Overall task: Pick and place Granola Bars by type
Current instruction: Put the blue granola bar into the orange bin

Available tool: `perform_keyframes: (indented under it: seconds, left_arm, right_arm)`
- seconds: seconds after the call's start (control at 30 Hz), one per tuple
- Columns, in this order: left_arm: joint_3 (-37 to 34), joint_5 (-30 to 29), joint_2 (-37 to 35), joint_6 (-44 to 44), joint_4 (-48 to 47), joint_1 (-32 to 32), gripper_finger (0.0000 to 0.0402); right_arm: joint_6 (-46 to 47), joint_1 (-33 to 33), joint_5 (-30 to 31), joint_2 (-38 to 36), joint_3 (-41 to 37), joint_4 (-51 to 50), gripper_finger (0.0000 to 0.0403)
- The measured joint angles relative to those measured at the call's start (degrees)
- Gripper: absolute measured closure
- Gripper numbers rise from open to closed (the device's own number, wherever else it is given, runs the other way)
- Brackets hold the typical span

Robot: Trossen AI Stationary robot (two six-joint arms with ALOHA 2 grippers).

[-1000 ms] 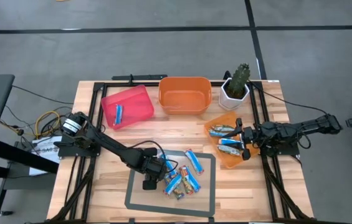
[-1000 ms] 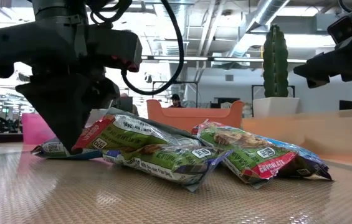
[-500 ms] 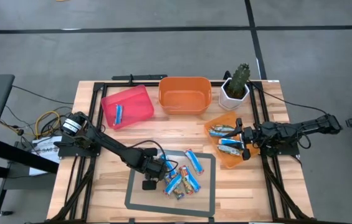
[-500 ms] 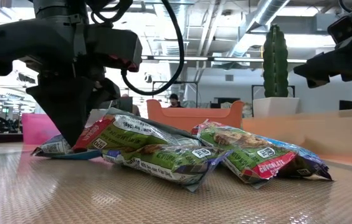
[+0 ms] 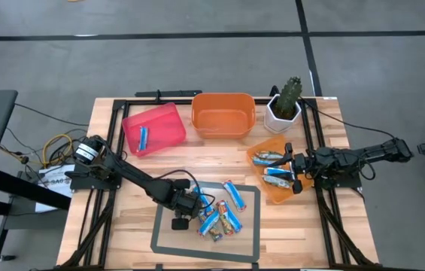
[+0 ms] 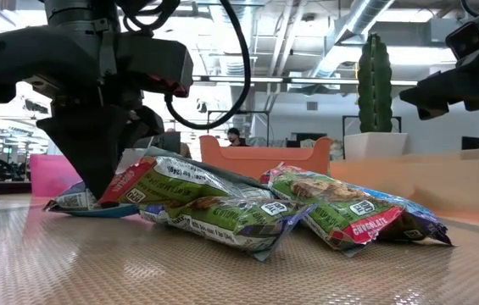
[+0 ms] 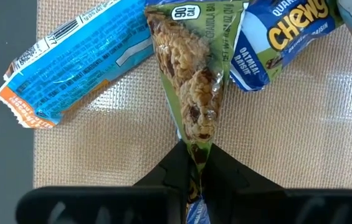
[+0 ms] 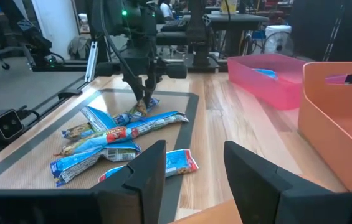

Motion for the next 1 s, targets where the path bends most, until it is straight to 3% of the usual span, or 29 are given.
perform_keyframes:
  seconds: [0.3, 0.5, 0.83, 1.0]
  left_arm:
    - [0.0, -3.1, -0.7, 0.1, 2.4, 0.0, 0.0380]
    - [0.0, -7.7, -7.6, 0.0, 1.2, 0.9, 0.0380]
    - [0.0, -23.6, -19.2, 4.9, 5.0, 9.6, 0.0380]
    - [0.0, -25.6, -22.1, 10.9, 12.2, 15.8, 0.0380]
  right_arm:
    - [0.0, 0.0, -0.1, 0.0, 0.0, 0.0, 0.0249]
    - [0.0, 0.0, -0.1, 0.0, 0.0, 0.0, 0.0249]
    - [0.0, 0.0, -0.1, 0.0, 0.0, 0.0, 0.0249]
    - [0.0, 0.0, -0.1, 0.0, 0.0, 0.0, 0.0249]
